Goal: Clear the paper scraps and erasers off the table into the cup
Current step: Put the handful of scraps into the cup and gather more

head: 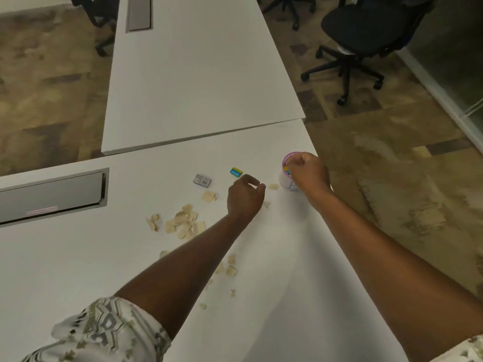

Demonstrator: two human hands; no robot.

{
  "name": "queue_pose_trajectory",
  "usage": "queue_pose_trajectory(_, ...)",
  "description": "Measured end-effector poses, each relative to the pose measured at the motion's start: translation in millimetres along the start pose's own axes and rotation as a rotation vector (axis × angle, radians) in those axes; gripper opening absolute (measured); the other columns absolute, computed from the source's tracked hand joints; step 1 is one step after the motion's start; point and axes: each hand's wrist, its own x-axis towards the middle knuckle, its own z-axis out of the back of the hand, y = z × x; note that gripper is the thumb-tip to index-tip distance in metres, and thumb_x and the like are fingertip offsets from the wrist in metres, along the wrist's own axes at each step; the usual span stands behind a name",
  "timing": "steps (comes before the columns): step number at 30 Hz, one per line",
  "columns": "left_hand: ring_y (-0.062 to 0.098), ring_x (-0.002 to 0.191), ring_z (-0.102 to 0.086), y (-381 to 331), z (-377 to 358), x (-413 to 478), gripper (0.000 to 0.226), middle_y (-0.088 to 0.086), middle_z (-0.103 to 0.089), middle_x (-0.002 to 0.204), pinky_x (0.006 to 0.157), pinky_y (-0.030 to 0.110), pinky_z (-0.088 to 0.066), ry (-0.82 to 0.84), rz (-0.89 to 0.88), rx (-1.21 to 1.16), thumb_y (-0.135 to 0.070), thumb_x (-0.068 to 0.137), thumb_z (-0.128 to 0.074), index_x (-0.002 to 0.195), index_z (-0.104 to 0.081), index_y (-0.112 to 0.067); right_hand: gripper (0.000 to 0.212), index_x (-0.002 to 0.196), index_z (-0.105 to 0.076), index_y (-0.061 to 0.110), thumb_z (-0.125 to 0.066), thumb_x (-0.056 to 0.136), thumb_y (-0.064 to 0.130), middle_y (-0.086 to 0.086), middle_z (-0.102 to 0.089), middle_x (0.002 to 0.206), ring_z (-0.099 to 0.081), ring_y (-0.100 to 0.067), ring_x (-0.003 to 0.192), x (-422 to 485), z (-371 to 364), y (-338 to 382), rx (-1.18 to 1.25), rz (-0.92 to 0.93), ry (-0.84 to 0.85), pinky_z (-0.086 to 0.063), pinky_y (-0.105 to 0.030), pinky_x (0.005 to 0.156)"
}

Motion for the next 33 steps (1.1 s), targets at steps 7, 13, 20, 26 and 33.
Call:
queue_pose_trajectory(7,0.017,0.088,-0.066,99.4,43.5,-46.6,0.016,0.0,-0.068,0.093,0.075,0.027,-0.046,-0.017,0.001,0.148,-0.031,0.088,-0.067,0.1,-0.068,-0.021,0.019,0.105,-0.071,0.018,-0.063,0.092,0.03,0.0,-0.073,0.109,-0.066,-0.018,0.1,-79.5,-67.0,-10.6,-0.087,0.149,0.242,-0.039,-0.017,0.077)
queue_pose_trajectory(13,0.022,0.098,-0.061,166.1,85.9,-75.1,0.023,0.004,-0.063,0.104,0.085,0.035,-0.051,-0.092,-0.063,0.3,-0.029,0.087,-0.068,0.106,-0.067,-0.018,0.034,0.122,-0.062,0.017,-0.066,0.09,0.03,-0.01,-0.059,0.125,-0.059,-0.027,0.112,-109.7,-109.8,-32.5,-0.24,0.148,0.355,-0.043,-0.027,0.088)
queue_pose_trajectory(20,0.035,0.124,-0.05,222.8,129.1,-89.5,0.054,0.014,-0.048,0.138,0.095,0.045,-0.048,-0.145,0.048,0.525,-0.034,0.084,-0.067,0.132,-0.054,-0.015,0.058,0.144,-0.043,0.017,-0.064,0.091,0.028,-0.014,-0.033,0.152,-0.034,-0.037,0.139,-105.3,-129.5,-44.5,-0.421,0.207,0.282,-0.042,-0.045,0.105)
queue_pose_trajectory(26,0.04,0.148,-0.02,241.7,146.7,-73.9,0.092,0.023,-0.009,0.163,0.112,0.052,-0.037,-0.077,0.141,0.628,-0.048,0.085,-0.065,0.156,-0.016,-0.016,0.079,0.154,-0.021,0.025,-0.066,0.089,0.034,-0.016,-0.007,0.163,-0.007,-0.043,0.151,-82.5,-136.3,-46.2,-0.544,0.171,0.331,-0.038,-0.052,0.109)
queue_pose_trajectory(33,0.041,0.149,-0.015,235.5,143.2,-32.4,0.109,0.02,-0.002,0.165,0.113,0.056,-0.036,0.024,-0.012,0.656,-0.06,0.078,-0.068,0.158,-0.004,-0.022,0.084,0.156,-0.013,0.035,-0.066,0.091,0.04,-0.015,-0.002,0.165,-0.006,-0.049,0.15,-69.7,-155.3,-30.4,-0.682,0.194,0.434,-0.035,-0.053,0.112)
